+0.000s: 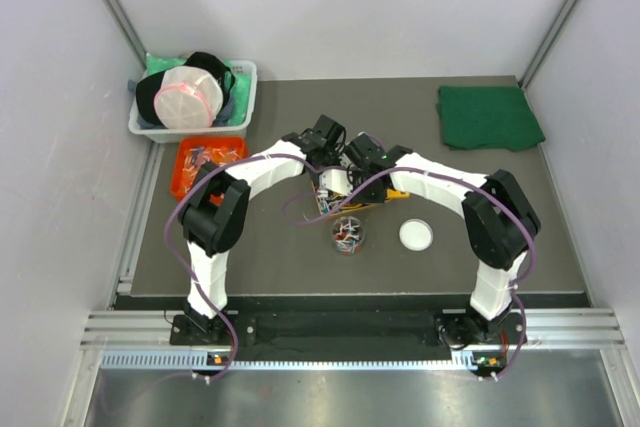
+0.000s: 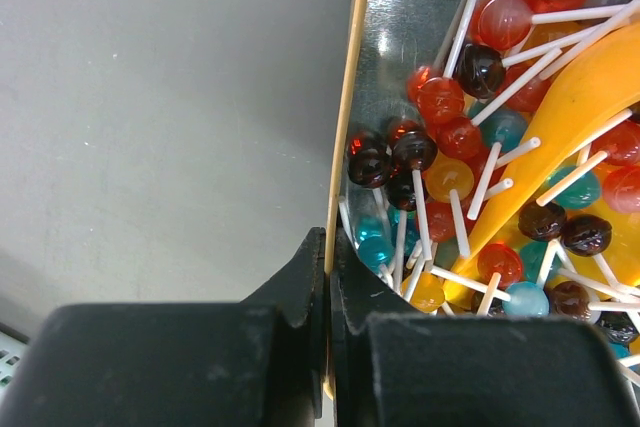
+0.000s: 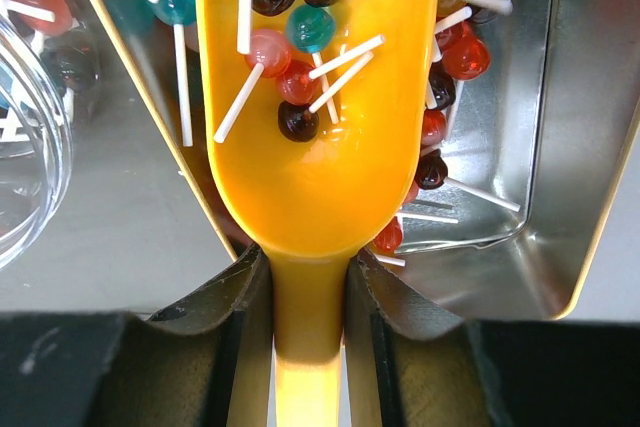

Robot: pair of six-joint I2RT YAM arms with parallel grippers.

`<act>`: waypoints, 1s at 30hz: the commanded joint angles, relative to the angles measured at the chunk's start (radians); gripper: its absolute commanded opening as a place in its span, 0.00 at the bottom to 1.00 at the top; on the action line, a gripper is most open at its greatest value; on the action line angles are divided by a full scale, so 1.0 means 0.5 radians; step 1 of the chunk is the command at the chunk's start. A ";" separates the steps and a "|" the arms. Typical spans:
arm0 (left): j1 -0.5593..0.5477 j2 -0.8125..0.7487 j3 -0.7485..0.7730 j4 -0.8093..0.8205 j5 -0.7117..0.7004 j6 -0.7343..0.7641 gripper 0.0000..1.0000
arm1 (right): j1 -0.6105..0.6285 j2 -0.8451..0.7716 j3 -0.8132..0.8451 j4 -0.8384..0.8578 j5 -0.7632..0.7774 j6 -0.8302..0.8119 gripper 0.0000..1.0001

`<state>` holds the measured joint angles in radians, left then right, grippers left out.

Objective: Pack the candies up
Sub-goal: Scoop the fake candies from the storage box.

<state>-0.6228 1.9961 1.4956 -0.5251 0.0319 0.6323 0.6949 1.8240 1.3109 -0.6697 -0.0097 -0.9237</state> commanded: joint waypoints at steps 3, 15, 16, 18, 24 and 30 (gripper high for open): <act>-0.009 -0.136 -0.052 0.007 -0.024 -0.013 0.00 | -0.202 -0.154 0.106 0.204 0.127 0.286 0.00; -0.009 -0.130 -0.067 0.004 -0.005 -0.016 0.00 | -0.193 -0.187 0.185 0.118 0.114 0.427 0.00; -0.009 -0.130 -0.067 0.004 -0.002 -0.016 0.00 | -0.193 -0.184 0.182 0.133 0.136 0.433 0.00; -0.015 -0.127 -0.067 0.004 0.004 -0.022 0.00 | -0.184 -0.181 0.170 0.164 0.170 0.449 0.00; -0.028 -0.123 -0.070 0.001 -0.005 -0.016 0.00 | -0.172 -0.187 0.121 0.253 0.341 0.384 0.00; -0.034 -0.114 -0.077 0.001 0.007 -0.013 0.00 | -0.172 -0.191 0.148 0.299 0.400 0.304 0.00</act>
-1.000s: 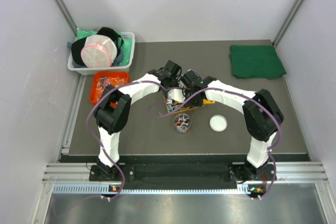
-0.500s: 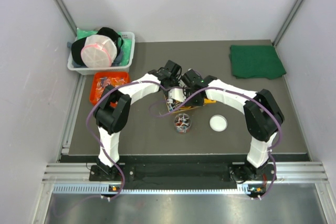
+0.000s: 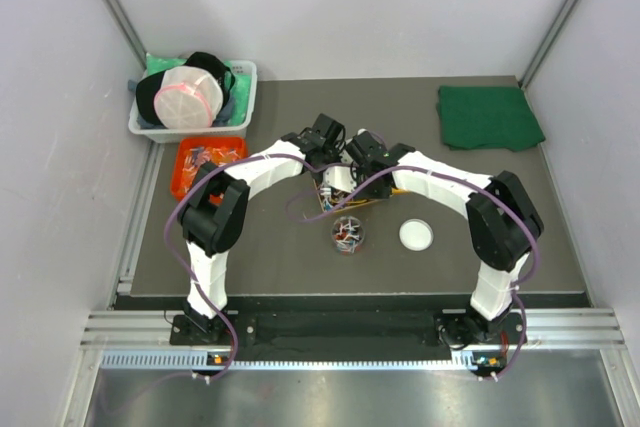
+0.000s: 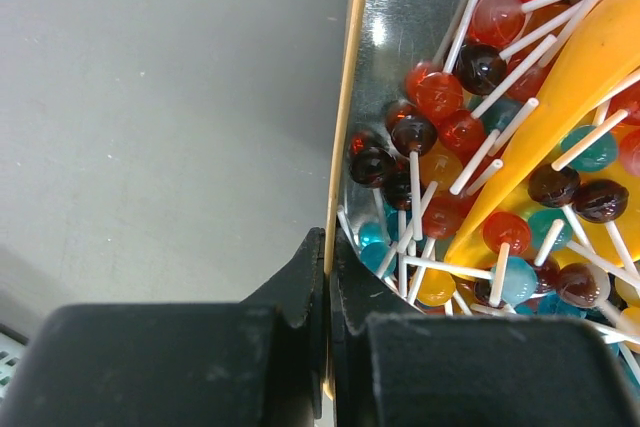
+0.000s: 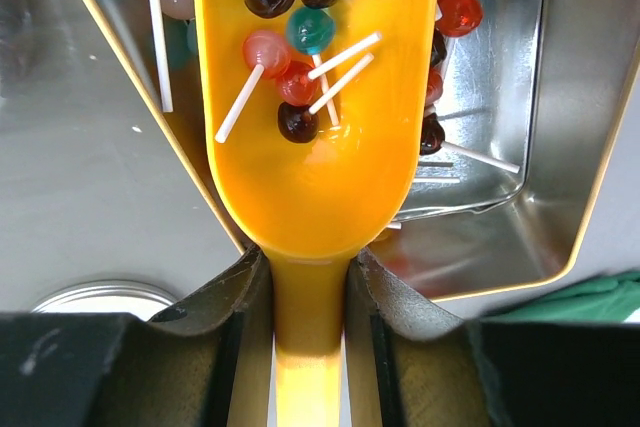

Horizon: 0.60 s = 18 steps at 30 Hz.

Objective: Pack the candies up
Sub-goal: Scoop the fake candies from the storage box.

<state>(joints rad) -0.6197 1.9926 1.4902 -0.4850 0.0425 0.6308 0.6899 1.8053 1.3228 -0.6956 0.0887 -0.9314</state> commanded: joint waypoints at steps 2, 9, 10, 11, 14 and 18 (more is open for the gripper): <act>-0.043 -0.107 -0.066 -0.085 -0.011 -0.013 0.00 | -0.159 -0.141 0.131 0.360 0.200 0.304 0.00; -0.052 -0.117 -0.084 -0.104 -0.002 -0.001 0.00 | -0.168 -0.135 0.201 0.336 0.121 0.332 0.00; -0.052 -0.117 -0.087 -0.101 0.001 -0.001 0.00 | -0.168 -0.132 0.208 0.339 0.117 0.341 0.00; -0.055 -0.114 -0.090 -0.104 0.004 -0.001 0.00 | -0.168 -0.132 0.208 0.345 0.111 0.350 0.00; -0.058 -0.110 -0.097 -0.104 0.019 -0.001 0.00 | -0.168 -0.135 0.177 0.409 0.083 0.356 0.00; -0.064 -0.107 -0.100 -0.128 0.050 0.018 0.00 | -0.168 -0.119 0.152 0.477 0.089 0.341 0.00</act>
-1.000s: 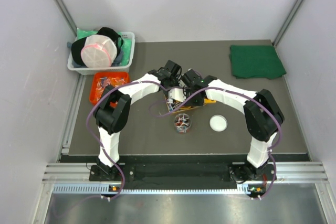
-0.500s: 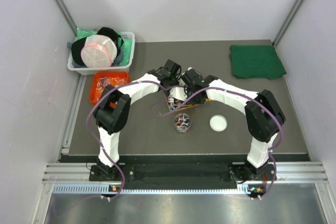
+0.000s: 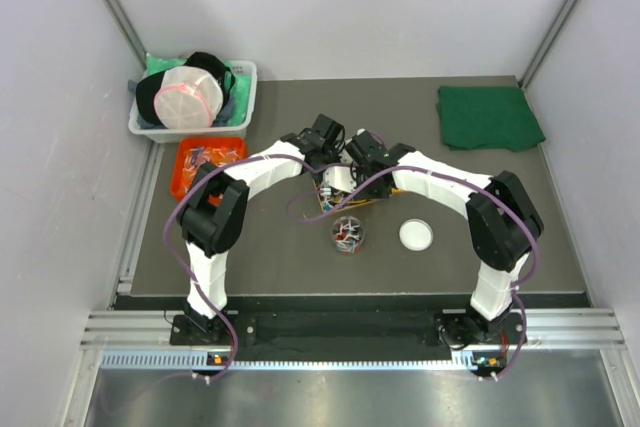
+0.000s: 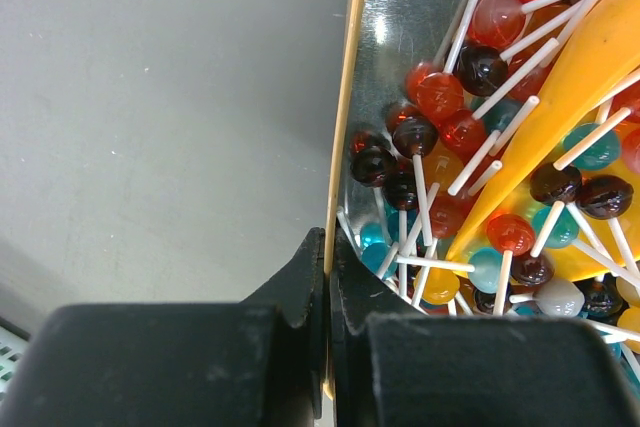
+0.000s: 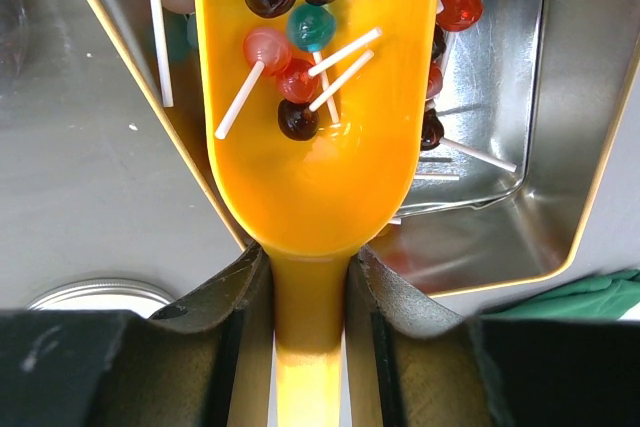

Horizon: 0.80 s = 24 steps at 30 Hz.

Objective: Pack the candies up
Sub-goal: Scoop the fake candies from the storage box.

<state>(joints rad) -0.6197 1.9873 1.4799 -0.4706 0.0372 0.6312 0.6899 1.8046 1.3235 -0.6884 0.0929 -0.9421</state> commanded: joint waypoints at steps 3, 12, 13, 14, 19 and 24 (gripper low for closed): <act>-0.077 -0.091 -0.082 -0.179 0.097 0.048 0.00 | -0.168 -0.115 0.139 0.505 0.087 0.317 0.00; -0.104 -0.035 -0.116 -0.286 0.214 0.204 0.00 | -0.162 -0.112 0.080 0.591 0.103 0.111 0.00; -0.104 -0.032 -0.125 -0.286 0.235 0.222 0.00 | -0.165 -0.112 0.077 0.588 0.097 0.099 0.00; -0.104 -0.032 -0.140 -0.280 0.245 0.271 0.00 | -0.165 -0.121 0.065 0.585 0.084 0.086 0.00; -0.104 -0.026 -0.140 -0.289 0.266 0.394 0.00 | -0.165 -0.115 0.065 0.579 0.044 0.022 0.00; -0.120 -0.038 -0.156 -0.308 0.318 0.532 0.00 | -0.174 -0.118 0.044 0.622 -0.047 0.077 0.00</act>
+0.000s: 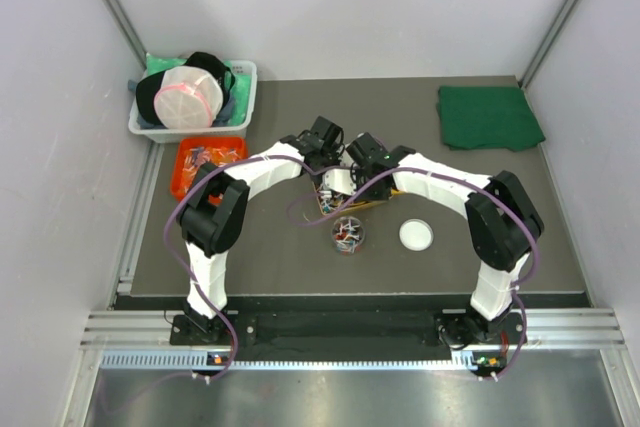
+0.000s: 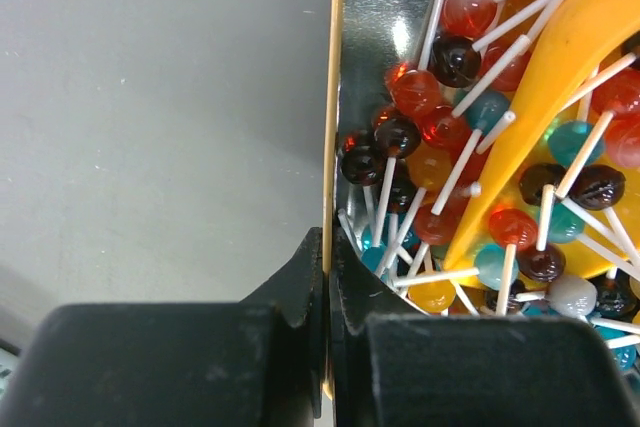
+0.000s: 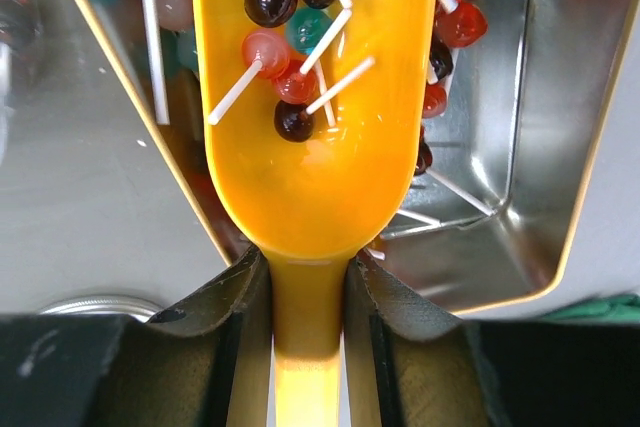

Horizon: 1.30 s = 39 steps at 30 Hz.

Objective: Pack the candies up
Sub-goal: Scoop the fake candies from the storage box.

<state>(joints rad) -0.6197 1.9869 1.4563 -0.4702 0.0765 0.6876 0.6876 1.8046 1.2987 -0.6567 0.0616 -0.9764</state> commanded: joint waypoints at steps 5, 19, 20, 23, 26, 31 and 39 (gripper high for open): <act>-0.163 -0.074 -0.219 -0.268 0.231 0.536 0.00 | -0.169 -0.118 -0.002 0.684 -0.013 0.155 0.00; -0.206 -0.078 -0.308 -0.216 0.215 0.613 0.00 | -0.252 -0.256 -0.051 0.783 -0.037 0.143 0.00; -0.209 -0.074 -0.308 -0.219 0.215 0.616 0.00 | -0.255 -0.262 -0.060 0.783 -0.043 0.140 0.00; -0.221 -0.068 -0.320 -0.225 0.200 0.637 0.00 | -0.255 -0.271 -0.069 0.792 -0.004 0.106 0.00; -0.224 -0.050 -0.317 -0.241 0.185 0.650 0.00 | -0.262 -0.296 -0.082 0.813 0.015 0.063 0.00; -0.221 -0.041 -0.323 -0.219 0.178 0.644 0.00 | -0.277 -0.332 -0.094 0.829 0.070 0.020 0.00; -0.218 -0.019 -0.262 -0.195 0.200 0.530 0.00 | -0.283 -0.376 -0.143 0.813 0.082 0.017 0.00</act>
<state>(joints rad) -0.6415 1.9457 1.3811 -0.3611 0.0708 0.7654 0.6659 1.7184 1.1664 -0.5304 -0.0093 -1.0420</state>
